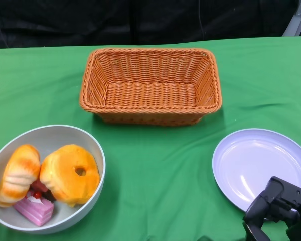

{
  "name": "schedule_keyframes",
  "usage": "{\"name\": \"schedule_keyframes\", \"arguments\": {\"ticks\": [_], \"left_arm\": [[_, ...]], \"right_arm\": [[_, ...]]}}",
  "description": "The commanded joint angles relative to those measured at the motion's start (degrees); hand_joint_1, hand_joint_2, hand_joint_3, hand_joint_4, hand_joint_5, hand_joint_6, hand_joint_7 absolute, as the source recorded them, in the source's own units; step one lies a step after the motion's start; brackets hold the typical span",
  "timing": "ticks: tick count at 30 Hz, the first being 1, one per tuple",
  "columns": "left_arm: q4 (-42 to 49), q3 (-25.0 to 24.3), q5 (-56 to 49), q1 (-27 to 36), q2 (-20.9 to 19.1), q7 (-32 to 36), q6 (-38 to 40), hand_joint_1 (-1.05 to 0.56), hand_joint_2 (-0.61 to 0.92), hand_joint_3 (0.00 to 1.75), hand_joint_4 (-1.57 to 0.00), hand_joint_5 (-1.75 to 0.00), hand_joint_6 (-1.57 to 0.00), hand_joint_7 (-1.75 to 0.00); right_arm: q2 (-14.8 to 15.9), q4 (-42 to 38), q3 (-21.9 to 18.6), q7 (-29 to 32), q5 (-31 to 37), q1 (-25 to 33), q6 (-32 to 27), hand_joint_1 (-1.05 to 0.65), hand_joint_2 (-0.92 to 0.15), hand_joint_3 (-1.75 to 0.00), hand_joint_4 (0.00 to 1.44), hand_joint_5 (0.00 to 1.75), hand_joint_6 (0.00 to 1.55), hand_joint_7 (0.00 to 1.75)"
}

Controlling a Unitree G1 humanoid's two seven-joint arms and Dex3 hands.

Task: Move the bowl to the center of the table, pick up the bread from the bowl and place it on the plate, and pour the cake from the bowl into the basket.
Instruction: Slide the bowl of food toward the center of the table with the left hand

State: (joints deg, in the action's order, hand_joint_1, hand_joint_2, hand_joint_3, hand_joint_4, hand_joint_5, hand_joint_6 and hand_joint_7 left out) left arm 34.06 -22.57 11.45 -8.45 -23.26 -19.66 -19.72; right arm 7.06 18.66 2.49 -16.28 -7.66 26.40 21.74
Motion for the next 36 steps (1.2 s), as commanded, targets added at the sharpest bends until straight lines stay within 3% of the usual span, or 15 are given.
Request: {"name": "schedule_keyframes", "arguments": {"ticks": [1, 13, 19, 27, 36], "left_arm": [[1.56, 1.57, -1.9, -0.83, -3.09, -0.04, 3.47, -0.79, 0.92, 0.64, -0.16, 0.0, -0.16, 0.0], [2.49, 4.44, -0.01, -3.06, -5.0, -6.6, 19.73, -0.8, 0.92, 0.66, 0.0, 0.0, -0.04, 0.0], [-3.69, 6.71, -0.35, -1.29, -5.53, -7.89, 26.84, -0.81, 0.92, 0.67, -0.05, -0.02, -0.06, -0.01], [-13.52, 5.78, 5.68, 0.94, -4.92, -12.14, 40.5, -0.83, 0.92, 0.68, 0.0, 0.0, 0.0, 0.0], [-24.97, 6.68, 9.16, 4.15, -4.6, -11.66, 52.48, -0.81, 0.92, 0.7, 0.0, 0.0, 0.0, 0.0]], "right_arm": [[0.13, 0.1, -0.14, 0.22, 0.16, 0.03, 1.04, -0.2, -0.57, -0.88, 0.7, 1.67, 0.6, 1.38], [-0.14, 0.53, 0.4, 0.5, 0.27, -0.13, 0.74, -0.18, -0.57, -0.88, 0.7, 1.65, 0.61, 1.38], [-0.2, 0.62, 0.58, 0.66, 0.44, -0.18, 0.84, -0.17, -0.55, -0.91, 0.7, 1.66, 0.61, 1.38], [-0.18, 0.14, 0.57, 0.44, 0.25, -0.46, 1.27, -0.18, -0.54, -0.93, 0.7, 1.66, 0.6, 1.39], [-0.27, -0.3, 0.47, 0.7, 0.67, -0.6, 1.89, -0.18, -0.54, -0.92, 0.71, 1.66, 0.61, 1.38]]}}
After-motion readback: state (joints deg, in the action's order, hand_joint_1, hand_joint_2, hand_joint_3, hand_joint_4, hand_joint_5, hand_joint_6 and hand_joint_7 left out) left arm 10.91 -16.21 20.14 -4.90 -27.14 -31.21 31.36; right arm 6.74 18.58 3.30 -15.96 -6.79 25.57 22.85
